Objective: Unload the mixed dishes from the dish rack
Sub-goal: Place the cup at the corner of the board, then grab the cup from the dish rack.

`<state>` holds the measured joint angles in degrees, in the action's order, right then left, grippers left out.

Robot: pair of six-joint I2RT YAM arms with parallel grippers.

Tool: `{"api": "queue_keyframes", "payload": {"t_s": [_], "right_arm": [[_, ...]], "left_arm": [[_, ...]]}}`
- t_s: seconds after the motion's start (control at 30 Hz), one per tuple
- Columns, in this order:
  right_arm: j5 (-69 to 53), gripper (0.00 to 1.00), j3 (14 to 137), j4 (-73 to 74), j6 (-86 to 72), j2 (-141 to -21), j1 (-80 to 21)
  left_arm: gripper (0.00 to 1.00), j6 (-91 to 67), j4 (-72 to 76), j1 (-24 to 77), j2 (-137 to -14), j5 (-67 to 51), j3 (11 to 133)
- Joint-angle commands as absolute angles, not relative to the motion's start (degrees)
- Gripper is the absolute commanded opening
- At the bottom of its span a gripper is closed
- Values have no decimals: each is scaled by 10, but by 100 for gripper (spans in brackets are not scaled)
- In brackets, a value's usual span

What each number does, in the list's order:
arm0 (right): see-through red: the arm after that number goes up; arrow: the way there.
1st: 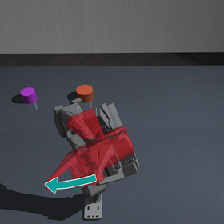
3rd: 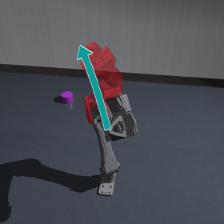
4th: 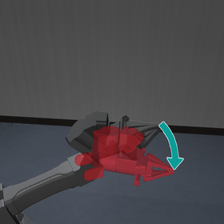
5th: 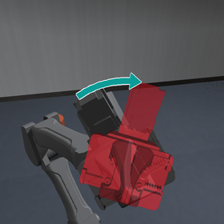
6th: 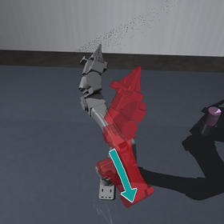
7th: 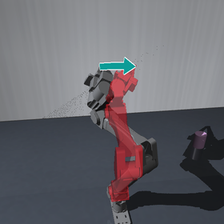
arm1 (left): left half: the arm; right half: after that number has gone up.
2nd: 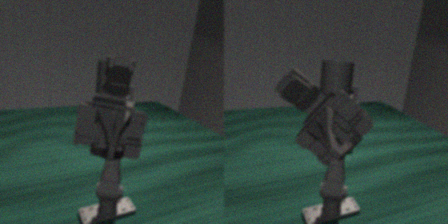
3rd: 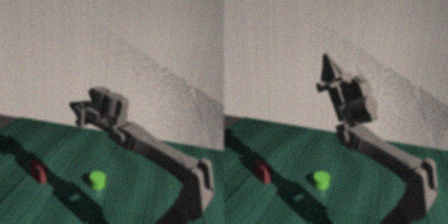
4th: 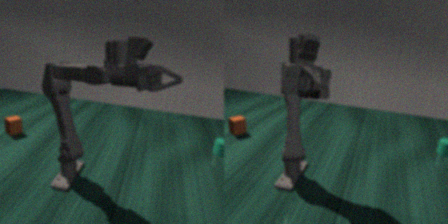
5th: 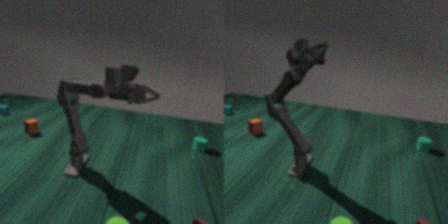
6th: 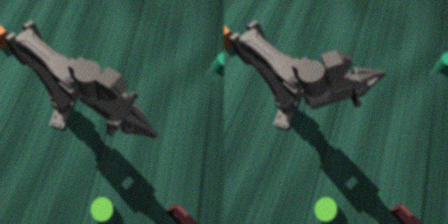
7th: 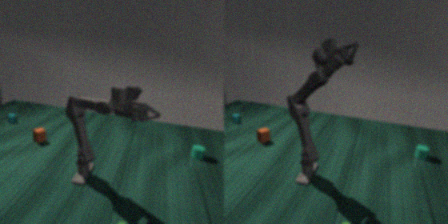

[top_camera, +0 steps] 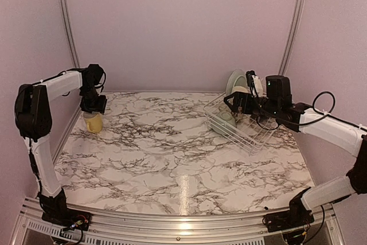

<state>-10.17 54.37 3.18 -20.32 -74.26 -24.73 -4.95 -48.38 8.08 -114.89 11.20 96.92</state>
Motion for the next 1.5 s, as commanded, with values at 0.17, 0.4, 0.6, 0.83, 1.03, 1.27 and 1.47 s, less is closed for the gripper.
{"api": "queue_keyframes", "payload": {"t_s": [0.17, 0.4, 0.6, 0.83, 1.03, 1.27, 1.47], "right_arm": [[-42, 98, 571, 95, -159, -744, -245], [46, 99, 561, 101, -196, -738, -214], [85, 99, 643, 198, -177, -799, -202], [84, 98, 700, 239, -150, -864, -202], [83, 98, 750, 260, -168, -925, -202], [121, 99, 811, 249, -204, -966, -201], [158, 99, 872, 261, -217, -1017, -200]], "left_arm": [[85, -54, -404, 86, -971, 142, 907], [99, -78, -299, 91, -858, 90, 841], [99, -129, -191, 92, -773, -74, 777], [99, -154, -114, 103, -740, -154, 739], [99, -124, -128, 184, -740, -110, 782], [99, -96, -123, 257, -764, -78, 826], [98, -73, -77, 271, -736, -64, 754]]}}
